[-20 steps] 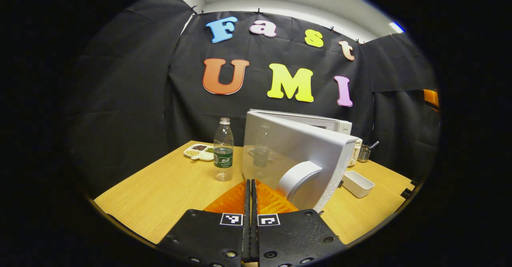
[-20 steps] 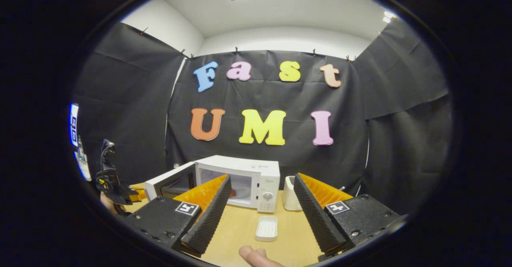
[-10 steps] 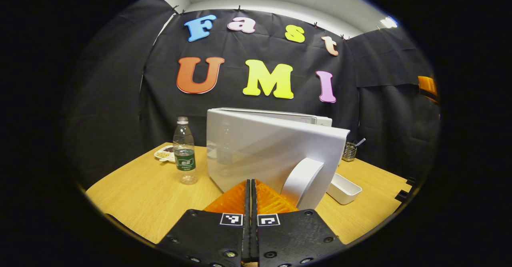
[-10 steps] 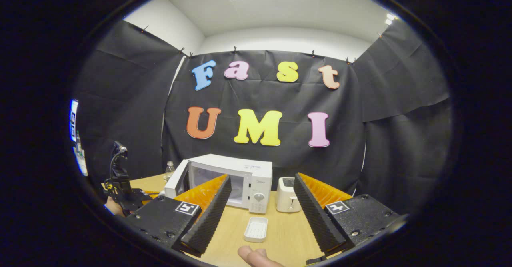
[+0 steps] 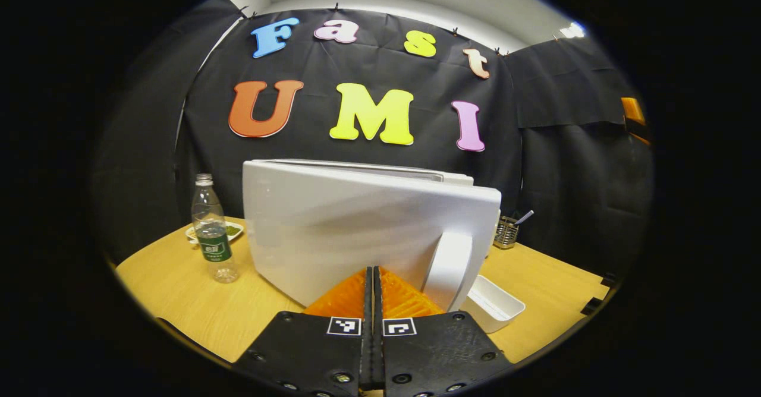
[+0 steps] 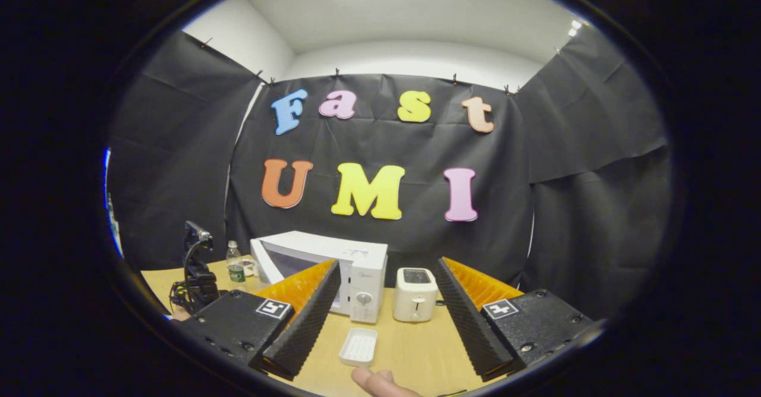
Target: Open the microwave oven with the left hand, put the food in, and close the microwave oven.
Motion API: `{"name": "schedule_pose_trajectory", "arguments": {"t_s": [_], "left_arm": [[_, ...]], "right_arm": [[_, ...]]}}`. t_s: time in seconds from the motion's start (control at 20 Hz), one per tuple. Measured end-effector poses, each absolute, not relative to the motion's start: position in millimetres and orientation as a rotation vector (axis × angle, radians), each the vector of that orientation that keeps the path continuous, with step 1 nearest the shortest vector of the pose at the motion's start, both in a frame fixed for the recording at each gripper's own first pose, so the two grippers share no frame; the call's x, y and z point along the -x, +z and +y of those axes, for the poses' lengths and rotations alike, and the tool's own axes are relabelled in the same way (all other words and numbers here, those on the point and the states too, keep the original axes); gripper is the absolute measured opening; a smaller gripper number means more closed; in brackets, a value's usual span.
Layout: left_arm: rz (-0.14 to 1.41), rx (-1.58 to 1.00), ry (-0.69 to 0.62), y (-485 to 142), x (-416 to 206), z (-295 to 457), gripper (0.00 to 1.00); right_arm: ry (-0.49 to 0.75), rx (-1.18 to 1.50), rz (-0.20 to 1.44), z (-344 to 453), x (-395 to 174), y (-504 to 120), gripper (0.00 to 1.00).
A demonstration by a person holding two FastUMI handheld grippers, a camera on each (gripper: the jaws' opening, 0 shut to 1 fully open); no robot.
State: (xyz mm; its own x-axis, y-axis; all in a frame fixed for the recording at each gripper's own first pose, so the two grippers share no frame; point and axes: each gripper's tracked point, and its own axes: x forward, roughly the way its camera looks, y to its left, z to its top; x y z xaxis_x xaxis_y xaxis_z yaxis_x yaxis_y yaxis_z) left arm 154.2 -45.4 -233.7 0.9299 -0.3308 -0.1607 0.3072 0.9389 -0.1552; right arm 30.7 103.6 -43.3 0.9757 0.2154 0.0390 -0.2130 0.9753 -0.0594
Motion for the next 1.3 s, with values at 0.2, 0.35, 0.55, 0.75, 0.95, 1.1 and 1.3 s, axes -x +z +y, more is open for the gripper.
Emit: {"name": "schedule_pose_trajectory", "arguments": {"t_s": [0.2, 0.35, 0.55, 0.75, 0.95, 1.1, 1.3], "left_arm": [[0.182, 0.13, -0.341, -234, -180, -72, 0.0], [0.197, 0.132, -0.35, -243, -202, -95, 0.0], [0.203, 0.12, -0.322, -246, -234, -111, 0.0], [0.214, 0.149, -0.302, -247, -264, -120, 0.0], [0.237, 0.173, -0.275, -257, -291, -125, 0.0], [0.207, 0.174, -0.265, -253, -300, -132, 0.11], [0.178, 0.114, -0.268, -255, -302, -131, 0.0]], "right_arm": [[0.199, 0.029, -0.008, 84, -60, -54, 1.0], [0.184, 0.023, -0.004, 70, -82, -59, 1.0], [0.188, 0.003, 0.017, 63, -107, -70, 1.0], [0.2, -0.023, 0.033, 57, -129, -79, 1.0], [0.202, -0.02, 0.034, 51, -146, -84, 0.95], [0.203, -0.029, 0.039, 51, -153, -87, 0.95], [0.202, -0.05, 0.071, 48, -158, -96, 1.0]]}}
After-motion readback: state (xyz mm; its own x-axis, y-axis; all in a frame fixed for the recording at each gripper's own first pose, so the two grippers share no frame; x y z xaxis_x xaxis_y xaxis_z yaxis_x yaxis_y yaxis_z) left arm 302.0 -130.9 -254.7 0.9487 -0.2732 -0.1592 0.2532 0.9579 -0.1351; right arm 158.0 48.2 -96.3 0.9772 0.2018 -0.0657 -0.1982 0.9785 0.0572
